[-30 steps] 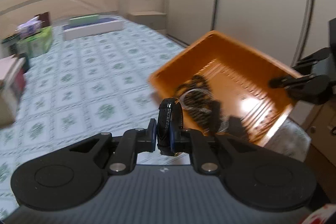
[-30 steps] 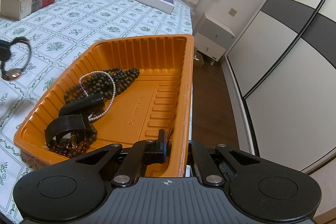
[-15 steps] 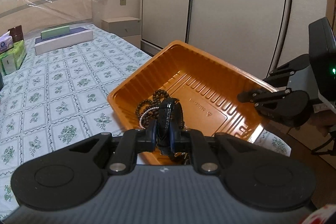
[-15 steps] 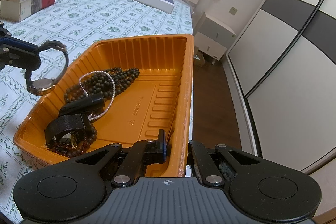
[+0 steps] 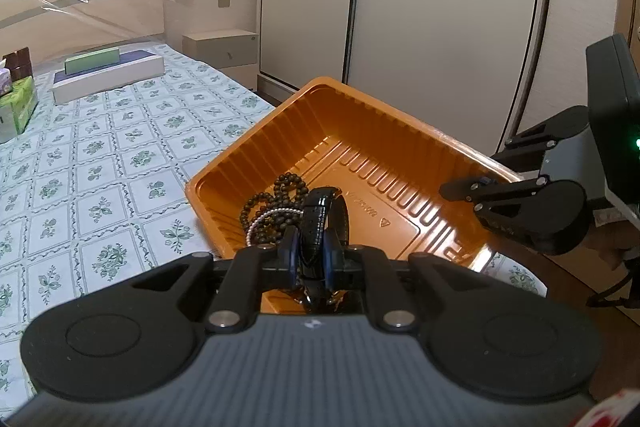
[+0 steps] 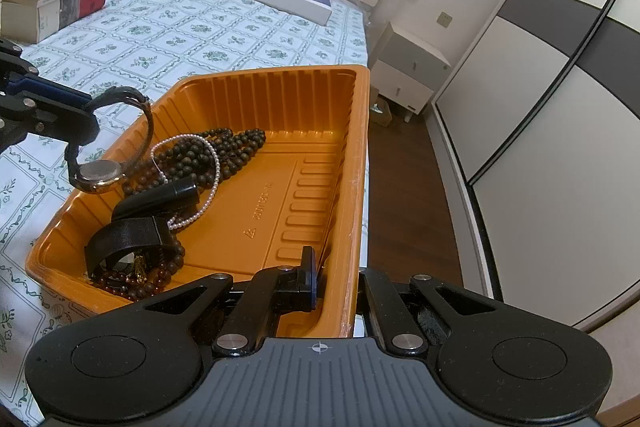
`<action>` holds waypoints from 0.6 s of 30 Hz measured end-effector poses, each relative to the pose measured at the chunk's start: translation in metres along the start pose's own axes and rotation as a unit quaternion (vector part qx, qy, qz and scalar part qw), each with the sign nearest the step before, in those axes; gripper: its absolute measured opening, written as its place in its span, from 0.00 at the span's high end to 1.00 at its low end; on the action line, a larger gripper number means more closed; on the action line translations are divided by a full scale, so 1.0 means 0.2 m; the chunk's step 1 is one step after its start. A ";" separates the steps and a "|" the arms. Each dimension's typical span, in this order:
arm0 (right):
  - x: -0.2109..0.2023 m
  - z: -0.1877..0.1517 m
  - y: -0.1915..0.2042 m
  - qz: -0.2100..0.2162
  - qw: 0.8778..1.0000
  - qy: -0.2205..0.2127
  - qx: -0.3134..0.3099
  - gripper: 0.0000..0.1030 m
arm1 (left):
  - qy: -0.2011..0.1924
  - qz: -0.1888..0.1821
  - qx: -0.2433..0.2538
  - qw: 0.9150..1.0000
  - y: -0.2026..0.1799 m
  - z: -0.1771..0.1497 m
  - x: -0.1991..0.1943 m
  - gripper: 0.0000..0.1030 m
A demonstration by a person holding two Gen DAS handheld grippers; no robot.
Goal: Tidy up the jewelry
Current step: 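Carry the black watch over the tray and release it inside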
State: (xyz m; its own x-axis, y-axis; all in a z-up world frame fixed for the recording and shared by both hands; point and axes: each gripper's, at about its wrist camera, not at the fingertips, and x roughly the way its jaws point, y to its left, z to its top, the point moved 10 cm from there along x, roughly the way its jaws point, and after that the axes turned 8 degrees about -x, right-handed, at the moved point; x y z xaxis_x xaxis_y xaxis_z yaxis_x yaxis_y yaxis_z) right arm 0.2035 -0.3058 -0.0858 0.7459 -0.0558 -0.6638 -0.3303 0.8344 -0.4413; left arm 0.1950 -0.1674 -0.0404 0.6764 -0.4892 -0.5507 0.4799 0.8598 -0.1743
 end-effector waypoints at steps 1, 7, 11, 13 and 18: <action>0.00 0.00 0.00 0.000 1.000 0.000 0.000 0.96 | 0.001 -0.001 0.000 1.000 0.00 0.00 0.00 0.89; 0.00 0.00 0.00 0.001 1.000 0.000 0.000 0.96 | 0.002 -0.007 0.000 1.000 -0.02 0.01 0.02 0.89; 0.00 0.00 0.00 0.001 1.000 0.000 0.000 0.96 | 0.005 -0.012 0.002 1.000 -0.03 0.02 0.04 0.89; 0.00 0.00 0.00 0.002 1.000 0.000 0.002 0.96 | 0.006 -0.015 0.003 1.000 -0.05 0.02 0.06 0.89; 0.01 0.00 0.01 0.008 1.000 0.000 0.008 0.96 | 0.013 -0.027 0.007 1.000 -0.10 0.02 0.09 0.89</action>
State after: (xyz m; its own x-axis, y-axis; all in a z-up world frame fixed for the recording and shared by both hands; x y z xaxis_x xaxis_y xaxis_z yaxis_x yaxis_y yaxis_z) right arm 0.2034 -0.3042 -0.0877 0.7405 -0.0419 -0.6707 -0.3327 0.8443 -0.4200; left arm 0.2002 -0.1942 -0.0433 0.6341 -0.5311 -0.5620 0.5237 0.8297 -0.1933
